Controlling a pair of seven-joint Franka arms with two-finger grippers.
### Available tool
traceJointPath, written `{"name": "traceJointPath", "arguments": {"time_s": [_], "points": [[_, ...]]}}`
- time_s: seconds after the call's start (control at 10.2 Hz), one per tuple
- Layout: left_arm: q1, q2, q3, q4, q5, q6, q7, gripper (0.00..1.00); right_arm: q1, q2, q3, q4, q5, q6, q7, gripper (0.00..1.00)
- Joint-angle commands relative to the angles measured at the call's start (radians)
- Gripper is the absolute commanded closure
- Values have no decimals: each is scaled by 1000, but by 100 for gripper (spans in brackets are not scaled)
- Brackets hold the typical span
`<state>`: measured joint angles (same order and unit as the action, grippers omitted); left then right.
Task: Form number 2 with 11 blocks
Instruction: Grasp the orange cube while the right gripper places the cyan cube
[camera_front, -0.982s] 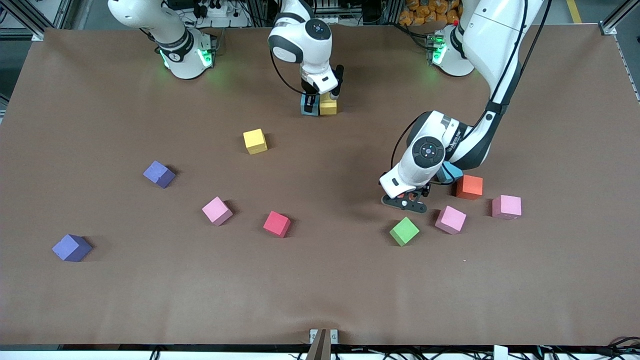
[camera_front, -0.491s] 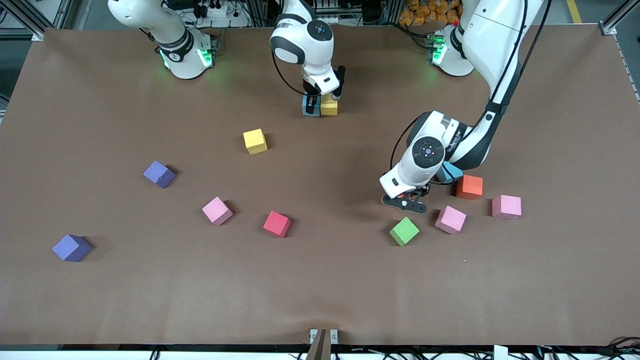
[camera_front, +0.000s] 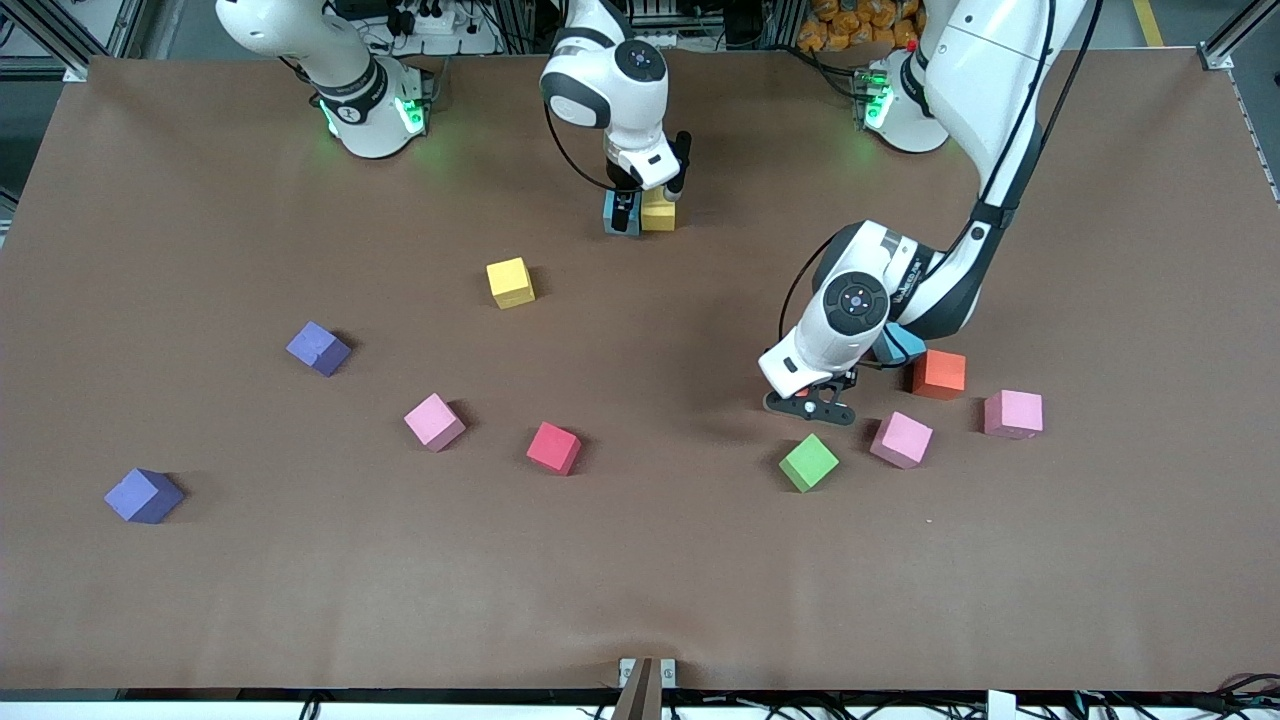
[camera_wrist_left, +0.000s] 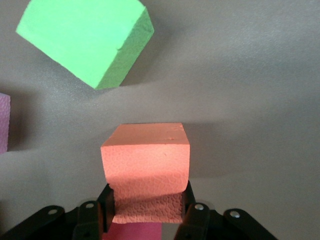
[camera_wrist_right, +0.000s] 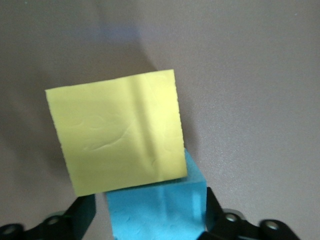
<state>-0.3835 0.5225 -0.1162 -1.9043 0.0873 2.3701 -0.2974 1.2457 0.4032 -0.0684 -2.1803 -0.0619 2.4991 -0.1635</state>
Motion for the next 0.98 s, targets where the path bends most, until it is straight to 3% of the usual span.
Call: {"name": "traceJointPath", "arguments": {"time_s": [0.0, 0.49, 0.88], "points": [[-9, -67, -3, -2, -7, -80, -14, 100, 8, -20, -2, 4, -4, -19, 10, 0], [-12, -136, -52, -13, -11, -196, -51, 100, -11, -115, -2, -2, -4, -123, 1, 0], [-6, -232, -104, -134, -3, -197, 13, 100, -44, -223, -2, -54, -4, -180, -4, 0]]}}
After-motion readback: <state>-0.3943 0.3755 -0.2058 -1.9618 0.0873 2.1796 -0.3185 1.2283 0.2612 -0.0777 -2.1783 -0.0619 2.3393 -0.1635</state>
